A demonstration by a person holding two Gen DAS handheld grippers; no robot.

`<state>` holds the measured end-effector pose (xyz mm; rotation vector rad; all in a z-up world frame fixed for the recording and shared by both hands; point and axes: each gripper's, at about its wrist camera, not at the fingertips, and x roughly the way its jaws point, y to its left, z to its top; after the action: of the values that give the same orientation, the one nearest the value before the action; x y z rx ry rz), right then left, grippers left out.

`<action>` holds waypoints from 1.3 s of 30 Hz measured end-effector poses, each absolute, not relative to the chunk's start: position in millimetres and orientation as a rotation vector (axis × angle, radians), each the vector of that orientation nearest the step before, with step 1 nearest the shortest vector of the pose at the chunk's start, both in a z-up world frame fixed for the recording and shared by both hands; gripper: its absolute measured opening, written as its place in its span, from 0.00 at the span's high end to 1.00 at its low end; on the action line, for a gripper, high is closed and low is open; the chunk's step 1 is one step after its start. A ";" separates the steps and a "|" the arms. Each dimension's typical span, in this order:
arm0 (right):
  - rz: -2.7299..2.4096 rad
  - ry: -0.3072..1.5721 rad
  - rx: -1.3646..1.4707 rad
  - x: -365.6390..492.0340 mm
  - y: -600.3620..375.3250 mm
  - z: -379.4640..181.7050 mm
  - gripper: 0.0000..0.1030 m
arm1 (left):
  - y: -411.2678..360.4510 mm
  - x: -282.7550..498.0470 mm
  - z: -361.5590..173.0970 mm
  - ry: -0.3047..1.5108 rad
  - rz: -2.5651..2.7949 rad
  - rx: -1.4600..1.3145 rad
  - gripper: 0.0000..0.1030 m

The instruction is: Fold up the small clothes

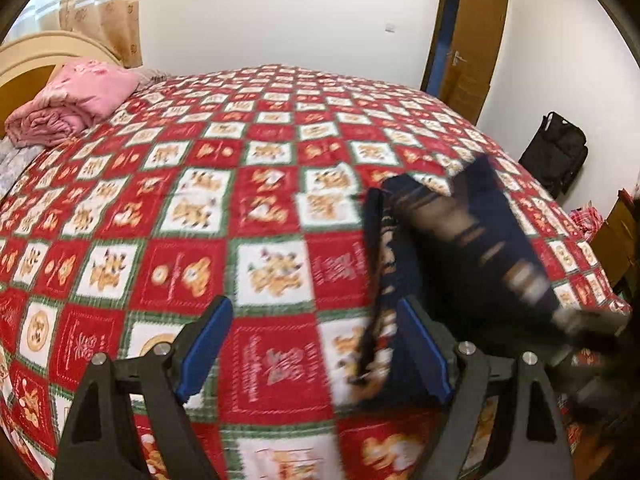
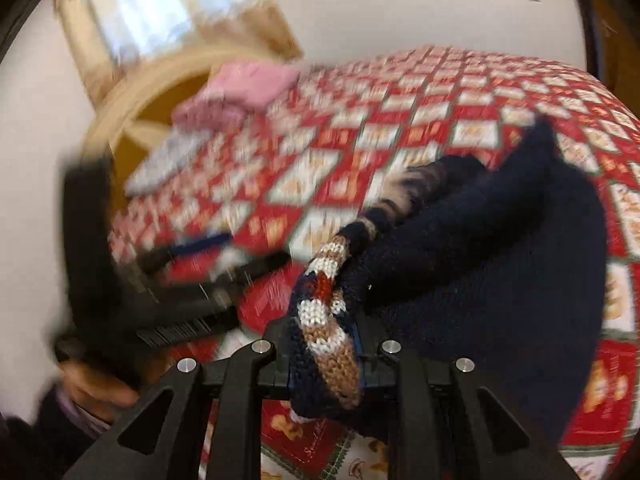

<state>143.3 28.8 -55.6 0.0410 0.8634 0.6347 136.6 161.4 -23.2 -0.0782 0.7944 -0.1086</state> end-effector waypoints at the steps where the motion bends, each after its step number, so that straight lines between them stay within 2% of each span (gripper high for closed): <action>1: 0.628 0.880 0.020 142.3 34.1 -69.2 0.79 | 162.0 136.4 -26.0 0.793 -0.106 -0.070 0.16; 4: 0.604 0.866 -0.042 139.3 41.8 -91.6 0.79 | 163.7 137.9 -33.8 0.796 -0.114 -0.064 0.16; 9: 0.596 0.850 -0.087 141.1 44.8 -91.3 0.75 | 163.5 140.9 -42.5 0.817 -0.135 -0.120 0.16; 10: 0.603 0.846 -0.104 138.5 46.5 -90.9 0.68 | 164.5 139.8 -42.8 0.817 -0.138 -0.125 0.16; 11: 0.616 0.850 -0.100 139.5 48.6 -88.9 0.51 | 164.4 138.7 -42.1 0.816 -0.139 -0.124 0.16; 13: 0.723 0.874 0.000 134.2 48.2 -80.6 0.34 | 165.5 135.8 -37.8 0.807 -0.133 -0.109 0.16; 15: 0.790 0.862 0.107 129.2 37.2 -67.3 0.34 | 170.1 131.6 -31.5 0.792 -0.123 -0.099 0.16; 18: 0.748 0.791 0.133 118.2 17.1 -48.8 0.34 | 185.4 127.5 -20.5 0.770 -0.129 -0.165 0.14; 20: 0.642 0.764 0.125 119.2 -2.4 -40.6 0.38 | 188.3 123.3 -10.8 0.749 -0.132 -0.162 0.14; 24: 0.548 0.793 0.232 136.0 -31.1 -37.4 0.39 | 180.2 118.9 -2.8 0.716 -0.109 -0.105 0.14; 31: 0.456 0.850 0.230 190.5 -3.7 -54.8 0.39 | 177.2 108.9 -16.1 0.757 -0.129 -0.142 0.14; 34: 0.369 0.909 0.177 213.7 10.6 -78.1 0.57 | 181.7 103.6 -22.0 0.772 -0.125 -0.141 0.14; 37: 0.360 0.860 0.086 213.4 26.6 -77.2 0.76 | 190.0 103.5 -27.1 0.786 -0.103 -0.140 0.14; 39: 0.384 0.849 0.061 210.0 35.3 -71.4 0.81 | 196.8 105.0 -28.7 0.787 -0.086 -0.155 0.14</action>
<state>210.0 35.3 -71.4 0.0612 0.8485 0.3843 105.0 196.8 -28.7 -0.1554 0.7871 -0.0855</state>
